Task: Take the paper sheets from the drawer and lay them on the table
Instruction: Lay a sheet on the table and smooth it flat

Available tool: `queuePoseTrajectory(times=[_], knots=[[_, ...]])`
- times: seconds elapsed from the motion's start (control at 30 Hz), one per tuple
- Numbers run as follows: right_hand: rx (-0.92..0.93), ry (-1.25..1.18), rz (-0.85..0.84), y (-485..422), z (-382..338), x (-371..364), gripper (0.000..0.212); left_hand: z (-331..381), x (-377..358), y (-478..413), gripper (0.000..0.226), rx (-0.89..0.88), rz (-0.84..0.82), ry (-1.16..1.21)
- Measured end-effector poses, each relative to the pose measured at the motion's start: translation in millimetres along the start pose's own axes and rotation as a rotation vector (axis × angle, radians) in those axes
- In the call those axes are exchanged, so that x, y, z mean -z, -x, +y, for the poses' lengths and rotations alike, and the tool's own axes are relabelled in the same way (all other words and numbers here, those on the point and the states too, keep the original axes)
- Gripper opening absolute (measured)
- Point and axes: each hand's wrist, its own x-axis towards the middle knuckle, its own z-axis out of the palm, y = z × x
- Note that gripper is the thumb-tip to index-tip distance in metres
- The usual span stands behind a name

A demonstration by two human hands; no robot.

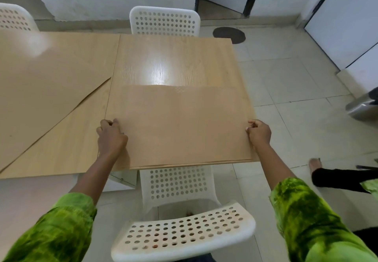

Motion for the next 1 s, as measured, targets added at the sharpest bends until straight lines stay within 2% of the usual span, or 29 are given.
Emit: queuePoseTrajectory(times=[0.13,0.23,0.37,0.47,0.53,0.7,0.9,1.0], knots=[[0.079,0.138,0.065,5,-10,-14,0.034,21,-1,1,0.039,0.034,0.145,-0.078],[0.242,0.181,0.011,7,-38,-45,0.036,59,-8,-13,0.039,-0.175,0.199,-0.039],[0.481,0.271,-0.172,4,-86,-102,0.042,113,-33,-53,0.051,-0.517,0.026,-0.128],[0.636,0.488,-0.29,-3,-112,-140,0.046,129,-55,-76,0.056,-0.623,-0.111,-0.27],[0.697,0.572,-0.321,-6,-119,-157,0.048,125,-66,-81,0.056,-0.631,-0.126,-0.32],[0.702,0.676,-0.319,-16,-104,-164,0.055,113,-72,-87,0.066,-0.606,-0.057,-0.315],[0.462,0.706,-0.178,-64,-66,-108,0.058,47,-43,-111,0.071,-0.343,0.072,-0.293],[0.399,0.728,-0.143,-77,-51,-85,0.058,28,-36,-115,0.067,-0.313,0.072,-0.285]])
